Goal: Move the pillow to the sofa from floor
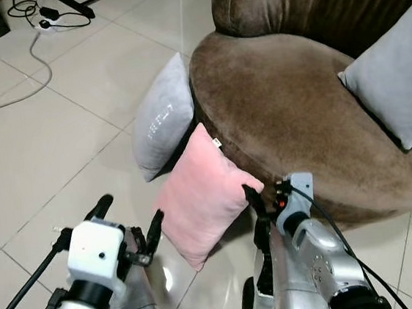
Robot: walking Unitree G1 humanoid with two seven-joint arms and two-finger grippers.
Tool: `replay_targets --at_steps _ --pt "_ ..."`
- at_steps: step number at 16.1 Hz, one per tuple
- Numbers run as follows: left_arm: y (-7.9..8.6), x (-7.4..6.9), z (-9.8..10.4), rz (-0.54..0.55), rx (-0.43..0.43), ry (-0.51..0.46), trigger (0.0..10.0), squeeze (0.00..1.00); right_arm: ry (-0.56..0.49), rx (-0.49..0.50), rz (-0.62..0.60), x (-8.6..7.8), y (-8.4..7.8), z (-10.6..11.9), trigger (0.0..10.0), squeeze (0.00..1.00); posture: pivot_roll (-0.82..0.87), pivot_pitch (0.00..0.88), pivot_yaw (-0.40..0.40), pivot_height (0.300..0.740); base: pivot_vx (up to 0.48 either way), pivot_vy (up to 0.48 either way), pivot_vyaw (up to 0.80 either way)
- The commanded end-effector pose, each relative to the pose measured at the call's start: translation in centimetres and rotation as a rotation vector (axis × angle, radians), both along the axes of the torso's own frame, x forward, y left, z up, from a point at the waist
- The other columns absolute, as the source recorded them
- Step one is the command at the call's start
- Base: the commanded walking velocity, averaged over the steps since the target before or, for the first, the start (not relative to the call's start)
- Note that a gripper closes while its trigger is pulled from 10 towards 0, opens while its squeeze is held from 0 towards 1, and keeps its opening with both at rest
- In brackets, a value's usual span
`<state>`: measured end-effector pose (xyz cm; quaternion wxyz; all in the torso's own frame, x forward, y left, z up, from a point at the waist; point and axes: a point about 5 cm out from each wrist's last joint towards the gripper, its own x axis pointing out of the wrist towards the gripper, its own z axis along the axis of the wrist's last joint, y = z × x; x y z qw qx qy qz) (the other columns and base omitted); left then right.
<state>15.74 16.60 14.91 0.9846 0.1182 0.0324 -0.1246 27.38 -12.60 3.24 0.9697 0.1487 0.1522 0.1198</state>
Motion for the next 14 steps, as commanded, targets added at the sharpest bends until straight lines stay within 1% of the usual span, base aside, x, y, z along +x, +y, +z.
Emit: replay_targets --at_steps 1,3,5,6,7,8,10,11,13,14 --pt "0.0 -0.1 -0.6 0.007 0.012 0.030 10.0 0.00 0.038 -0.015 -0.008 -0.8 0.0 -0.6 10.0 0.00 0.14 0.161 -0.109 0.452 0.000 0.000 0.00" --pt "0.2 -0.2 -0.5 0.012 0.018 0.030 10.0 0.00 0.042 -0.028 0.006 -1.1 0.7 -0.4 10.0 0.00 0.15 0.155 -0.109 0.437 0.000 0.000 0.00" --pt "0.2 -0.3 -0.5 0.011 0.023 0.031 10.0 0.00 0.064 -0.034 -0.026 -0.2 1.4 -0.6 10.0 0.00 0.15 0.171 -0.111 0.437 0.000 0.000 0.00" --pt "0.2 -0.3 -0.5 0.008 0.026 0.033 10.0 0.00 0.075 -0.040 -0.045 0.4 1.6 -0.8 10.0 0.45 0.15 0.181 -0.112 0.437 0.000 0.000 0.00" --pt "0.1 -0.2 -0.5 0.004 0.030 0.033 10.0 0.00 0.082 -0.023 -0.059 1.0 1.7 -0.7 10.0 1.00 0.16 0.188 -0.113 0.437 0.000 0.000 0.00" --pt "0.1 -0.2 -0.4 0.002 0.032 0.031 10.0 0.00 0.098 -0.031 -0.073 1.8 1.8 -0.7 10.0 1.00 0.16 0.197 -0.115 0.437 0.000 0.000 0.00" --pt "0.2 -0.2 -0.3 0.002 0.034 0.029 10.0 0.00 0.113 -0.048 -0.091 2.5 1.7 -0.7 10.0 1.00 0.17 0.203 -0.118 0.437 0.000 0.000 0.00" --pt "0.5 -0.4 0.0 0.005 0.034 0.027 10.0 0.00 0.156 -0.078 -0.154 4.0 1.1 -0.6 10.0 1.00 0.18 0.206 -0.122 0.437 0.000 0.000 0.00" --pt "0.5 -0.5 0.2 -0.002 0.031 0.028 10.0 0.00 0.174 -0.081 -0.177 4.4 0.8 -0.6 10.0 1.00 0.18 0.207 -0.121 0.437 0.000 0.000 0.00" --pt "0.1 -0.5 0.2 -0.043 0.017 0.038 10.0 0.00 0.208 -0.184 -0.195 4.8 0.4 -0.8 10.0 1.00 0.19 0.213 -0.121 0.437 0.000 0.000 0.00"
